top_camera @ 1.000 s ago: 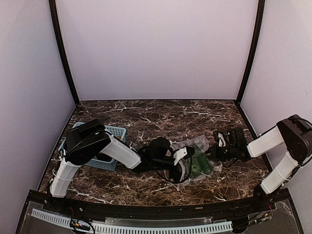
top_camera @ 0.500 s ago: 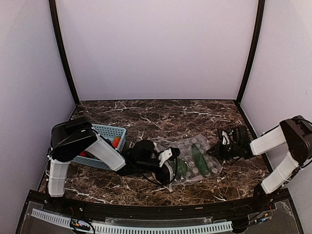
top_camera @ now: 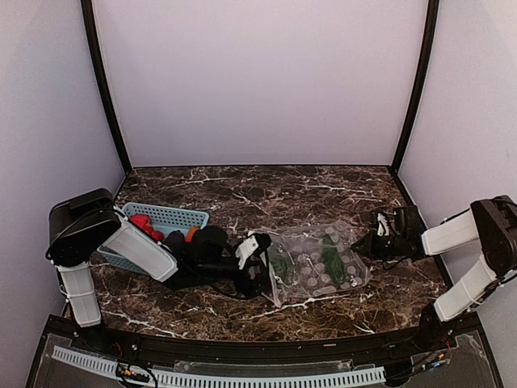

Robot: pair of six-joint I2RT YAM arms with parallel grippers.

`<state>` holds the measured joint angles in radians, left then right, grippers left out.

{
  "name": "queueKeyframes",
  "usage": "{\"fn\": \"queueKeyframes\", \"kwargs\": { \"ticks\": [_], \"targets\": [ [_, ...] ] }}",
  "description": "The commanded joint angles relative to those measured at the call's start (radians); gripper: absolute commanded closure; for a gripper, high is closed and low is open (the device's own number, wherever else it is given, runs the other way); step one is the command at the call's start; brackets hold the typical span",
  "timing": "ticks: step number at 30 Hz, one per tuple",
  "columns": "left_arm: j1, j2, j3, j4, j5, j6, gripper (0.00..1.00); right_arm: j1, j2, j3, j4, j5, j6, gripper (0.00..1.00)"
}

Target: Open the zip-top bag and remove the fake food

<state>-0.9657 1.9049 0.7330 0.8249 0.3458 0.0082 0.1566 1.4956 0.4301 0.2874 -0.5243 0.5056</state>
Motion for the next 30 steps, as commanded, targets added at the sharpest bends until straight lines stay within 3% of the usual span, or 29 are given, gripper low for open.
{"fn": "queueKeyframes", "kwargs": {
  "ticks": [1, 10, 17, 28, 30],
  "targets": [
    [0.01, -0.1, -0.049, -0.034, -0.04, -0.039, 0.48, -0.017, -0.009, 0.011, 0.005, 0.0, -0.016, 1.0],
    [0.043, -0.27, -0.128, -0.195, -0.161, -0.067, 0.47, -0.033, -0.019, 0.006, 0.007, -0.006, -0.014, 1.0],
    [0.113, -0.465, -0.198, -0.319, -0.271, -0.189, 0.49, -0.037, -0.012, 0.003, 0.021, -0.019, -0.012, 1.0],
    [0.384, -0.771, -0.139, -0.688, -0.334, -0.346, 0.48, -0.037, -0.009, 0.003, 0.024, -0.051, -0.026, 1.0],
    [0.43, -0.803, -0.139, -0.744, -0.36, -0.364, 0.48, -0.037, -0.015, 0.004, 0.017, -0.055, -0.033, 0.96]
  ]
}}
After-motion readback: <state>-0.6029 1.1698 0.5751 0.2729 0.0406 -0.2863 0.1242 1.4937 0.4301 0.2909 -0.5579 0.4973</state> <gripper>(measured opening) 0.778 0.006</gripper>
